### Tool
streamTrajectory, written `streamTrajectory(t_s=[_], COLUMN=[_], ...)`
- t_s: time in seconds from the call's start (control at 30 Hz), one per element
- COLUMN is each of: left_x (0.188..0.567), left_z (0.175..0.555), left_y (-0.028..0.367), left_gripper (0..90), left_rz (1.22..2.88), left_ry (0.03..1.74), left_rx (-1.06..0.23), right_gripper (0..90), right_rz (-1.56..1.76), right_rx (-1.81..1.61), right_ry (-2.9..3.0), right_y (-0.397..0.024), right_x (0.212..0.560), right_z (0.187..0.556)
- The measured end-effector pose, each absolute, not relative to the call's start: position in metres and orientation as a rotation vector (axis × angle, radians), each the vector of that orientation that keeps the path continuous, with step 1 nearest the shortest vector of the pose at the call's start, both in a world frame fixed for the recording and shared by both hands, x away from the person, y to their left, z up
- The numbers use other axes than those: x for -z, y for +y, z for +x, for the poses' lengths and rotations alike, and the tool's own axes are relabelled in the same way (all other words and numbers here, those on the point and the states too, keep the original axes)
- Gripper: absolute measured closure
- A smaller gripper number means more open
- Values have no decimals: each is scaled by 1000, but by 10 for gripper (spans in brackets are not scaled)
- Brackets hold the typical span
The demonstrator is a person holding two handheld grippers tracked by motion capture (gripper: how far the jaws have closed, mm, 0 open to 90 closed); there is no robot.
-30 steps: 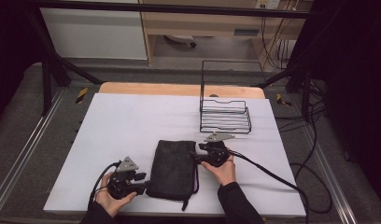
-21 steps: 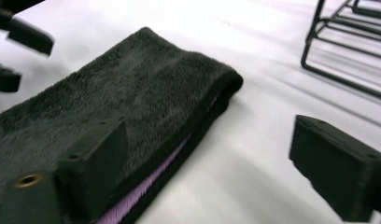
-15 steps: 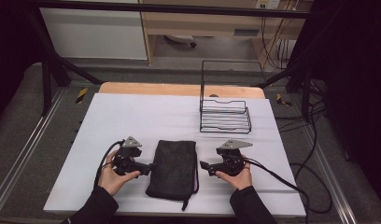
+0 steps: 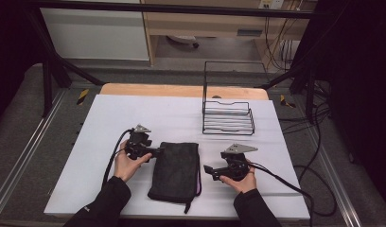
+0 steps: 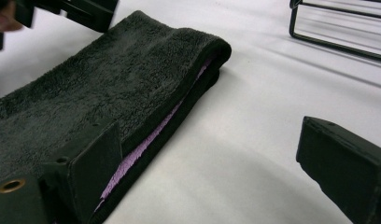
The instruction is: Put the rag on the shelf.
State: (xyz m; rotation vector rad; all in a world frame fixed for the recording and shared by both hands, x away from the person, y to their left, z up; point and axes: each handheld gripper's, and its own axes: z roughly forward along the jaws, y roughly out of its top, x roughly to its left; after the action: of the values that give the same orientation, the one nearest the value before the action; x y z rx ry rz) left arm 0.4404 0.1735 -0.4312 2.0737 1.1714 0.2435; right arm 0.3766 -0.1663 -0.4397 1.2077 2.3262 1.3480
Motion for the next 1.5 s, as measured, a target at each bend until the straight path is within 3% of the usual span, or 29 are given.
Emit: streamTrajectory(t_s=[0.37, 0.67, 0.87, 1.07, 1.5], left_x=[442, 441, 439, 437, 441], left_z=[446, 443, 442, 439, 437], left_y=[167, 165, 167, 169, 170], left_gripper=[637, 777, 806, 815, 807], left_rz=[2081, 2106, 2116, 2133, 2123], left_ry=[1185, 1159, 1154, 1147, 1123], left_rx=[-113, -111, -117, -136, -147], right_gripper=[135, 226, 332, 501, 742], right_rz=[1242, 1308, 1357, 1356, 1466], right_rx=[-1365, -1324, -1266, -1275, -1248], right_ry=[2292, 2305, 2308, 2357, 2429], right_y=[-157, -116, -107, -105, -98], right_x=[439, 446, 458, 457, 452], right_z=[387, 420, 433, 433, 438])
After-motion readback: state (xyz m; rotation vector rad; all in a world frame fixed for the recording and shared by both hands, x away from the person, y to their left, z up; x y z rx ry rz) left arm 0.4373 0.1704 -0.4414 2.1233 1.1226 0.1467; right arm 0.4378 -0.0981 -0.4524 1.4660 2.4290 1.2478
